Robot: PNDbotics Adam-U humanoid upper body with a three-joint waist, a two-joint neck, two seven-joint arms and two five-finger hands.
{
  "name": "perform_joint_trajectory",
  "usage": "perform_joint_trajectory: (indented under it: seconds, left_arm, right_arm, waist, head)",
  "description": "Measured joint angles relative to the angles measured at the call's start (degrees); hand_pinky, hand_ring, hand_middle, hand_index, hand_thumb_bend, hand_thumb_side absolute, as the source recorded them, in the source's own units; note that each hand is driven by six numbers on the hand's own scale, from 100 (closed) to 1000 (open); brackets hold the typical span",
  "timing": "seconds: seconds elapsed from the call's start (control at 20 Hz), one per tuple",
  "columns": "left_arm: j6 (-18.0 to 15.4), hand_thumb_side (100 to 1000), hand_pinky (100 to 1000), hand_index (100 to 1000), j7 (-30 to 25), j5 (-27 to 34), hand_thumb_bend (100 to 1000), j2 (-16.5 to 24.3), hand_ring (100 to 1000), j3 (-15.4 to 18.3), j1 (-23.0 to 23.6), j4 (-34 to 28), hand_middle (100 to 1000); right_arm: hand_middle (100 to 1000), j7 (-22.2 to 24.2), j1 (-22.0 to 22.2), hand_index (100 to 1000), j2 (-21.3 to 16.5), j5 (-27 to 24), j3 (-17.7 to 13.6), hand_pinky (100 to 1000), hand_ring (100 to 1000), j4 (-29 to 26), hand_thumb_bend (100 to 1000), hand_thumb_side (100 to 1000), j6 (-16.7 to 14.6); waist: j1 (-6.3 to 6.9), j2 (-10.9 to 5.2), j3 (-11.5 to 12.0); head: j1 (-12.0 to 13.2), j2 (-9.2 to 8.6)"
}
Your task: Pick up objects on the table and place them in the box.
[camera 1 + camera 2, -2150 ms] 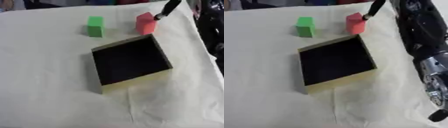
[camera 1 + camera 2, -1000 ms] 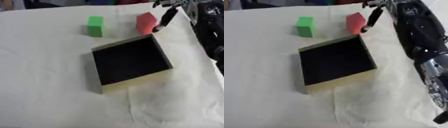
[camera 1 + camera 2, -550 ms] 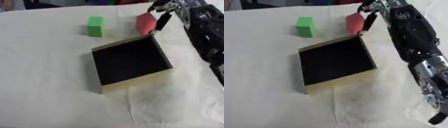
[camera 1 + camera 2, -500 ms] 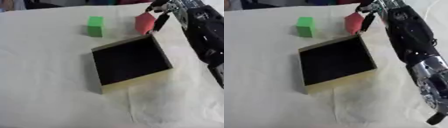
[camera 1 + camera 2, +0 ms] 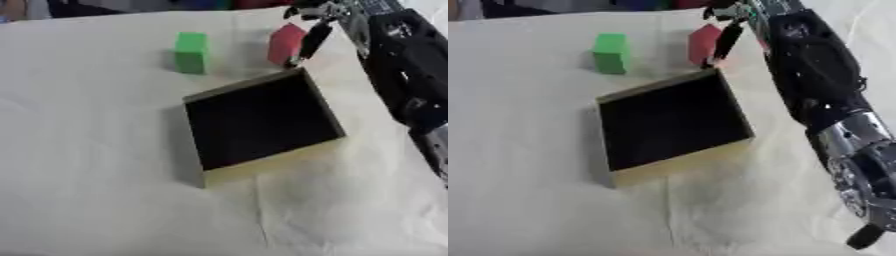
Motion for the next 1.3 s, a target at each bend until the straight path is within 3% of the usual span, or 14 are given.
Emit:
perform_joint_trajectory:
  seconds: [0.55,0.8,0.85,0.9,0.95,1.05,1.1,1.3]
  left_arm:
    - [-0.11,816,752,874,0.15,0.02,147,-0.48,642,0.0,0.0,0.0,682]
    - [-0.11,815,751,873,0.16,0.03,144,-0.5,642,0.0,0.0,0.0,682]
    - [-0.11,815,751,872,0.16,0.03,143,-0.5,642,0.0,0.0,0.0,681]
    - [-0.11,813,751,872,0.16,0.04,144,-0.5,643,0.0,0.0,0.0,681]
    - [-0.11,813,751,872,0.16,0.04,143,-0.5,643,0.0,0.0,0.0,682]
    - [-0.11,810,751,872,0.16,0.04,143,-0.5,643,0.0,-0.01,0.0,681]
    - [-0.11,808,751,871,0.16,0.04,143,-0.5,643,0.0,-0.01,0.0,681]
    - [-0.12,807,751,871,0.15,0.04,145,-0.5,643,0.0,-0.07,0.0,680]
  right_arm:
    - [937,-0.02,0.0,1000,1.38,1.98,-0.7,857,939,1.65,523,567,1.32]
    - [813,-2.24,0.04,1000,2.04,1.99,-1.02,750,815,1.69,316,468,1.75]
    - [791,-3.11,0.07,979,2.1,1.9,-1.04,739,798,1.69,286,454,1.73]
    - [719,-4.12,0.19,910,2.19,1.71,-1.06,694,723,1.69,161,364,1.72]
    - [709,-5.4,0.35,904,2.33,1.28,-1.13,691,709,1.69,135,341,1.74]
    - [696,-8.06,0.51,871,2.51,-0.08,-1.2,680,690,1.68,134,301,1.87]
    - [698,-9.33,0.51,782,2.51,-0.66,-1.2,671,683,1.66,164,256,2.01]
    - [708,-13.17,0.51,692,2.51,-1.3,-1.0,668,681,1.65,184,213,2.85]
  waist:
    - [0.05,0.1,0.38]
    - [0.1,0.24,0.5]
    - [0.11,0.29,0.5]
    - [0.13,0.33,0.51]
    - [0.14,0.34,0.51]
    - [0.16,0.34,0.54]
    - [0.16,0.34,0.55]
    - [0.15,0.34,0.55]
  head:
    - [-0.26,-0.01]
    - [-0.46,-0.02]
    - [-0.55,-0.02]
    - [-0.59,-0.02]
    - [-0.61,-0.02]
    - [-0.64,-0.02]
    - [-0.65,-0.02]
    - [-0.7,-0.04]
